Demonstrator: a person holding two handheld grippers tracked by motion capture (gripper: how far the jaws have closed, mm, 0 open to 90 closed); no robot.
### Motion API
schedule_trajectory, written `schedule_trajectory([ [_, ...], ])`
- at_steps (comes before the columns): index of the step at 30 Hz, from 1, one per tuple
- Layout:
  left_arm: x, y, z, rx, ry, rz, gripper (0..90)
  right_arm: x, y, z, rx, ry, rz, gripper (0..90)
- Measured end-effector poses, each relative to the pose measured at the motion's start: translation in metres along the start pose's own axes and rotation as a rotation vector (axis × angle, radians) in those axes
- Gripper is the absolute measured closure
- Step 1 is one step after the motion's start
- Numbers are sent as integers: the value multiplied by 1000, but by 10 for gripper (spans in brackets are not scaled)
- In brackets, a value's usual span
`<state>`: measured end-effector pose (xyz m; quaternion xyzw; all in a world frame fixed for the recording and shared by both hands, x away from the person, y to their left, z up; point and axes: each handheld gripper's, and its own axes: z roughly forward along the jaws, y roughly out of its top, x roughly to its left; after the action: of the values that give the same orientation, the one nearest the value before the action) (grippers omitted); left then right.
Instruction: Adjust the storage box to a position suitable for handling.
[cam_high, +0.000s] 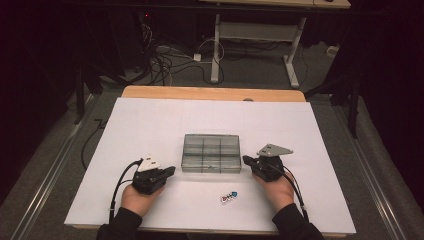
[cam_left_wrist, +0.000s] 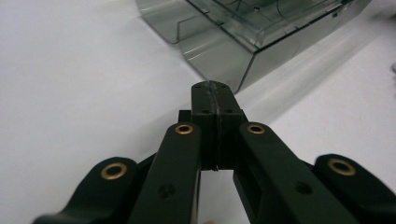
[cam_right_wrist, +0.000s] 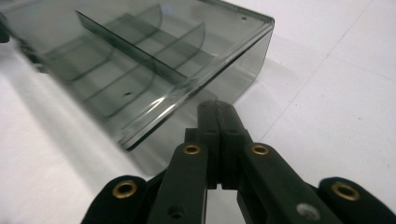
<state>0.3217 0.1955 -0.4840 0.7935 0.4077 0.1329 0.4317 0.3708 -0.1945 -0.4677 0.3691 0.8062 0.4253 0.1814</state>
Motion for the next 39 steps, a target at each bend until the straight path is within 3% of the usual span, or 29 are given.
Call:
schedule_trajectory([
  [3, 6, -10, -18, -48, 5, -6, 879, 6, -7, -12, -37, 4, 6, 900],
  [5, 9, -15, -29, -80, -9, -18, 878, 9, -16, -18, -94, 12, 41, 900],
  [10, 10, -19, -45, -127, -16, -11, 873, 15, -23, -28, -107, 11, 48, 900],
  [13, 10, -19, -46, -128, -22, -15, 814, 19, -23, -32, -101, -18, 22, 900],
  [16, 7, -18, -46, -119, -32, 4, 813, 20, -24, -37, -114, -40, 24, 900],
  [20, 3, -15, -42, -106, -43, 30, 740, 21, -28, -40, -108, -63, 16, 900],
  [26, 3, -15, -36, -80, -46, 51, 513, 20, -28, -45, -136, -77, 42, 873],
  [30, 3, -13, -36, -103, -58, 59, 413, 16, -31, -47, -162, -79, 63, 900],
  [35, 1, -11, -33, -103, -33, 51, 215, 16, -34, -49, -167, -64, 43, 900],
  [39, -1, -10, -33, -107, -41, 47, 144, 18, -34, -50, -160, -56, 30, 900],
])
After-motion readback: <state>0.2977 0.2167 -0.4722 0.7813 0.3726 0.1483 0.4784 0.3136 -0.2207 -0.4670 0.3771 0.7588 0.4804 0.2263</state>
